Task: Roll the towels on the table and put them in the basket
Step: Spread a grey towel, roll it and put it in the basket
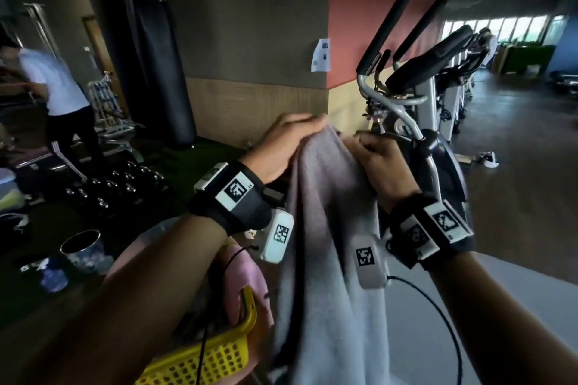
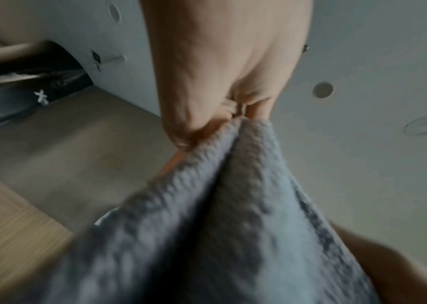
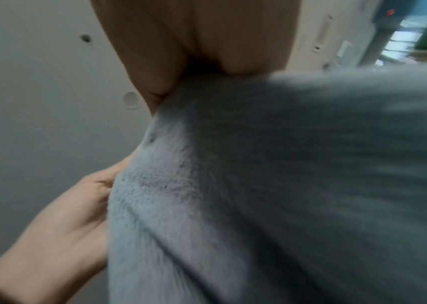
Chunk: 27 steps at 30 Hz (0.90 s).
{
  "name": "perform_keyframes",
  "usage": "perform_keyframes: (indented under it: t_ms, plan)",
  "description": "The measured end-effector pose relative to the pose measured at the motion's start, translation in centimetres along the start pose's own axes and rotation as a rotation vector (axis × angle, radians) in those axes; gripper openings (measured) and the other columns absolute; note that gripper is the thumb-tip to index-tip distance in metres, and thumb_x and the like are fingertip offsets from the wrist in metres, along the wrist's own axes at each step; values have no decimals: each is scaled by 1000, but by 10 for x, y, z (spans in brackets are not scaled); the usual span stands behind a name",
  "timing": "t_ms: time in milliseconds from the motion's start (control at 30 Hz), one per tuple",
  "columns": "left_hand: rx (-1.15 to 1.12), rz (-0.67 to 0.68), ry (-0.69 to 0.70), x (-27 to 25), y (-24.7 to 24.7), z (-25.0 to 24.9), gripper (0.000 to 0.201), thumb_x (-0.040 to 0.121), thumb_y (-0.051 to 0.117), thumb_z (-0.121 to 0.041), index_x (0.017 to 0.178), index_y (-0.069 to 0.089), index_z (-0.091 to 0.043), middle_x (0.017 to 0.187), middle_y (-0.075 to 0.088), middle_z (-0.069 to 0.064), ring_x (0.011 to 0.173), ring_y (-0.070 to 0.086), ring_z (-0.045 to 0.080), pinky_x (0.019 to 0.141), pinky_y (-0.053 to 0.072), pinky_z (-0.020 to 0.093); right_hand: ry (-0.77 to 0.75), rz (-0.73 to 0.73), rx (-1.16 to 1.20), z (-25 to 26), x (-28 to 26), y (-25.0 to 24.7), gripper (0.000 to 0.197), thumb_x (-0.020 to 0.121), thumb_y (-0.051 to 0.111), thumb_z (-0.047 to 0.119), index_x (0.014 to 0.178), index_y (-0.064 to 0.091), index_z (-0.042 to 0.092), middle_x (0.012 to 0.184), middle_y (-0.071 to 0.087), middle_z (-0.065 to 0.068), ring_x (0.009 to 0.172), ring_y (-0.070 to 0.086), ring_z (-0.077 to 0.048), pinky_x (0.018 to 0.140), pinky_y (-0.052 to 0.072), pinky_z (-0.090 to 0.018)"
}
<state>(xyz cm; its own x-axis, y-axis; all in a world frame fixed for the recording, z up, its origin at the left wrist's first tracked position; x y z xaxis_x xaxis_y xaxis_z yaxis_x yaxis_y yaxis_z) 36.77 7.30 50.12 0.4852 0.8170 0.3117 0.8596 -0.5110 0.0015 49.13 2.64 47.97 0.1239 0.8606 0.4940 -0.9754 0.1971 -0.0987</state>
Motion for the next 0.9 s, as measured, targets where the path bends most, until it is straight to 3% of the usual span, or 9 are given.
perform_keyframes:
  t_ms: [67,200,300,367,500,633,667,767,900]
  plan:
    - [-14,-114,18,-2,-19,2,23,93,58,-19,74,72,-15,78,70,1,81,64,16,83,47,32,73,31,85,-23,-20,5,38,94,58,23,63,49,4,59,39,-2,56,32,-12,49,27,-23]
    - [-46,138,-92,-26,27,37,26,96,51,-23,108,64,-5,113,68,9,109,61,17,105,43,34,53,-2,124,-7,-5,-1,35,97,53,25,65,40,18,61,29,-2,54,27,-14,47,26,-23]
    - [-73,168,-82,-31,33,30,29,98,50,-18,114,62,2,116,66,18,111,62,27,101,46,38,-37,-21,51,13,5,1,37,92,58,30,66,47,6,64,32,-7,60,28,-20,55,27,-28]
    - [-114,149,-52,-28,26,19,31,99,49,-17,116,60,6,115,65,22,110,62,32,99,47,41,-25,-26,49,9,3,4,34,91,60,29,62,50,13,61,36,-1,60,31,-14,56,28,-26]
    - [-45,82,9,-21,10,9,21,95,56,-17,96,68,0,93,69,14,94,65,28,92,47,41,-9,-2,100,-2,-6,17,31,93,60,24,66,52,11,63,40,-3,61,36,-13,56,30,-25]
    - [-22,-220,35,-15,-36,15,28,91,61,-25,65,57,-16,67,57,1,69,56,17,70,39,31,10,69,53,-23,-29,35,42,96,56,23,69,42,-6,68,35,-7,64,30,-18,57,27,-29]
    - [22,-190,0,-17,-32,23,26,93,59,-31,73,61,-16,74,63,1,77,60,18,74,42,30,1,55,53,-22,-31,32,41,96,55,21,70,42,-7,69,35,-7,65,31,-18,59,28,-29]
    - [35,217,-163,-33,21,57,40,95,54,-41,117,64,-10,117,67,5,117,59,19,101,44,33,-56,5,54,-1,-14,20,32,94,57,17,75,51,-8,67,45,-8,65,41,-12,61,36,-21]
    - [-12,133,-107,-32,7,35,23,93,58,-20,103,66,0,99,71,12,95,66,21,89,48,31,-32,36,43,-4,-2,27,34,92,60,27,77,56,-4,69,51,-5,66,45,-11,61,38,-24]
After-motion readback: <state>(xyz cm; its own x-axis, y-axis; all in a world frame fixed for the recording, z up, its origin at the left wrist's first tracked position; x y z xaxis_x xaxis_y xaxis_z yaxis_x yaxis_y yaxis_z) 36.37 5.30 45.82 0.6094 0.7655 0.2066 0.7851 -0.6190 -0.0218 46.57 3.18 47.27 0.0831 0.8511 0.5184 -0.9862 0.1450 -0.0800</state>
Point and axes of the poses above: each hand's wrist, its own x-axis towards the middle knuckle, its own y-axis out of the palm, z = x × y, the point moved 10 cm from there along x, towards the middle knuckle
